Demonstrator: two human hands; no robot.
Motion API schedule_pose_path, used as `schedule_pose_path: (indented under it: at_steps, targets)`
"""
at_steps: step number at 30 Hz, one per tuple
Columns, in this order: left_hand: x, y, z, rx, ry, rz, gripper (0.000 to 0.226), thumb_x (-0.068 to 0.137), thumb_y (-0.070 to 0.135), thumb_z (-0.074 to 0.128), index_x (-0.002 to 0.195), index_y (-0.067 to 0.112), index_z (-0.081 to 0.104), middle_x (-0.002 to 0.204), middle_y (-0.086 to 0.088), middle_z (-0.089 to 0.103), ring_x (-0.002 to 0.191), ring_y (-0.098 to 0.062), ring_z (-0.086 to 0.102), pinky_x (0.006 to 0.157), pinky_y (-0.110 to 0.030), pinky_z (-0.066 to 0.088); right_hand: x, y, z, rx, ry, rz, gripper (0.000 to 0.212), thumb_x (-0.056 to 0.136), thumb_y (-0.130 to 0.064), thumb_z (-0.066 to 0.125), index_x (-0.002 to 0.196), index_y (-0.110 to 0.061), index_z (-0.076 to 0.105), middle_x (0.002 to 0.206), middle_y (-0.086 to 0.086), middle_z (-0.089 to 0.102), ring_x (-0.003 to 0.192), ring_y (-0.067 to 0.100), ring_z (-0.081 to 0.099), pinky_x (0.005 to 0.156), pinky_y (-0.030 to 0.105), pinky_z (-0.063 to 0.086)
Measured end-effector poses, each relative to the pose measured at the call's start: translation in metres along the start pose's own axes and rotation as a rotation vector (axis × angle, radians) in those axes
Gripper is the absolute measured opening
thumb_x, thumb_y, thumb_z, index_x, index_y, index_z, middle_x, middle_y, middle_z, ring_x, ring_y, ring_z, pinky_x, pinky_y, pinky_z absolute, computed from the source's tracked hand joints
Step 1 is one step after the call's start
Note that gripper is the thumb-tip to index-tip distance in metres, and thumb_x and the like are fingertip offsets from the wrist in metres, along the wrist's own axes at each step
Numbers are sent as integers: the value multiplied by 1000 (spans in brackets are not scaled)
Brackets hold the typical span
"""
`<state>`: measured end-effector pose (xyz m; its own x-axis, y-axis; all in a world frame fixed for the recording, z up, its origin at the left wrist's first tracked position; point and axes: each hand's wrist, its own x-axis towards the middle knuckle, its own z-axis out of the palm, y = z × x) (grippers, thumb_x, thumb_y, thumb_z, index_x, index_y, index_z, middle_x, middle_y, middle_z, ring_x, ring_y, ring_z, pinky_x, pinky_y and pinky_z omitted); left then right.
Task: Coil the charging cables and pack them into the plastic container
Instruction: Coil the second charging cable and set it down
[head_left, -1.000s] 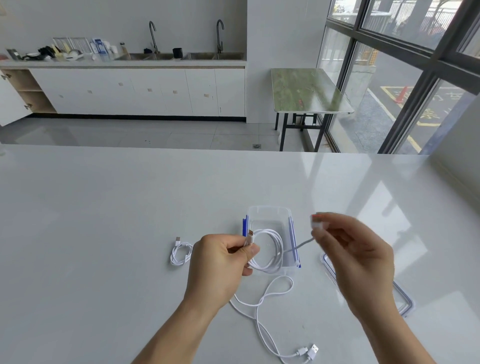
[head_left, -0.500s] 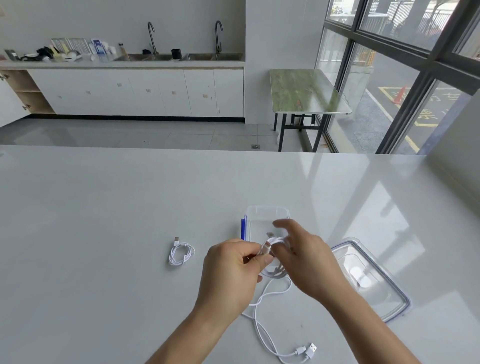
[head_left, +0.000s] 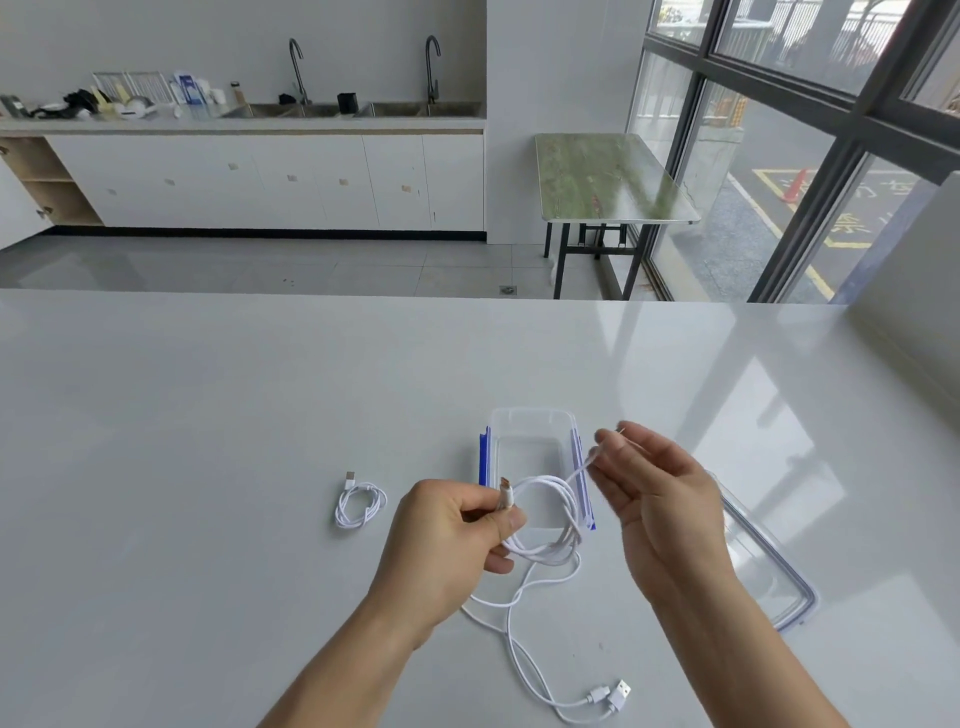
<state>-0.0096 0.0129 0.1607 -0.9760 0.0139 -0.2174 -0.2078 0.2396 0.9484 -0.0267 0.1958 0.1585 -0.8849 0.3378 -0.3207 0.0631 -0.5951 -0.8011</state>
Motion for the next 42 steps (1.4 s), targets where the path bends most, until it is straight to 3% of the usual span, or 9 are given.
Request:
schedule_pose_path:
  at_steps: [6, 10, 14, 18, 22, 31, 34, 39, 42]
  targets:
    - [1, -1, 4, 84, 36, 13, 14, 85, 12, 76, 72, 16, 76, 49, 12, 62, 50, -16, 66, 55, -25, 57, -16, 1, -7, -223, -23, -404, 26, 74, 7, 79, 78, -18, 72, 75, 3, 71, 75, 18, 66, 72, 22, 55]
    - [2, -1, 6, 139, 42, 20, 18, 83, 12, 76, 65, 14, 75, 49, 8, 62, 47, -16, 65, 58, -32, 62, -22, -2, -13, -683, -313, -728, 28, 75, 4, 81, 78, -23, 78, 81, -6, 75, 76, 13, 70, 74, 23, 55]
    - [0, 0, 10, 175, 6, 41, 12, 85, 15, 74, 75, 15, 79, 54, 6, 66, 50, -15, 68, 60, -32, 62, -21, 0, -11, -1162, -558, -1042, 14, 84, -17, 73, 93, -22, 81, 88, -9, 69, 80, 11, 65, 66, 17, 48]
    - [-5, 2, 11, 166, -6, 30, 17, 87, 15, 73, 70, 15, 76, 52, 7, 63, 54, -21, 72, 52, -19, 51, -21, -8, -6, -1165, -508, -863, 15, 80, -15, 82, 87, -28, 80, 81, -12, 66, 77, 8, 64, 66, 15, 47]
    - [-6, 5, 9, 156, -9, 30, 20, 87, 15, 73, 67, 13, 73, 50, 8, 61, 56, -22, 73, 54, -21, 53, -19, -16, -5, -1049, -506, -644, 24, 76, -4, 84, 83, -27, 80, 81, -9, 66, 77, 13, 70, 73, 28, 58]
    - [-5, 5, 7, 111, -7, 20, 18, 87, 15, 73, 70, 12, 75, 55, 0, 63, 51, -21, 68, 55, -29, 59, -20, -15, -8, -1173, -630, -840, 24, 86, -7, 75, 95, -29, 81, 90, -9, 68, 79, 8, 67, 64, 28, 52]
    - [-5, 4, 7, 124, -18, 17, 17, 87, 17, 73, 72, 12, 76, 54, 1, 63, 51, -20, 69, 59, -35, 62, -21, -10, -13, -1212, -694, -761, 26, 86, -8, 76, 92, -33, 81, 89, -8, 62, 77, 11, 66, 64, 27, 53]
    - [-9, 6, 8, 113, -48, 44, 22, 88, 18, 73, 66, 12, 71, 54, 5, 62, 54, -23, 72, 60, -31, 60, -19, -8, -13, -1113, -575, -414, 20, 76, -12, 84, 75, -30, 75, 83, -8, 63, 65, 8, 55, 63, 22, 46]
    - [-11, 10, 10, 217, -36, 126, 19, 88, 20, 72, 74, 8, 72, 60, -9, 66, 55, -20, 72, 52, -17, 51, -19, -2, -9, -1170, -458, -388, 20, 77, -21, 79, 82, -27, 60, 72, -10, 62, 57, 5, 50, 56, 23, 44]
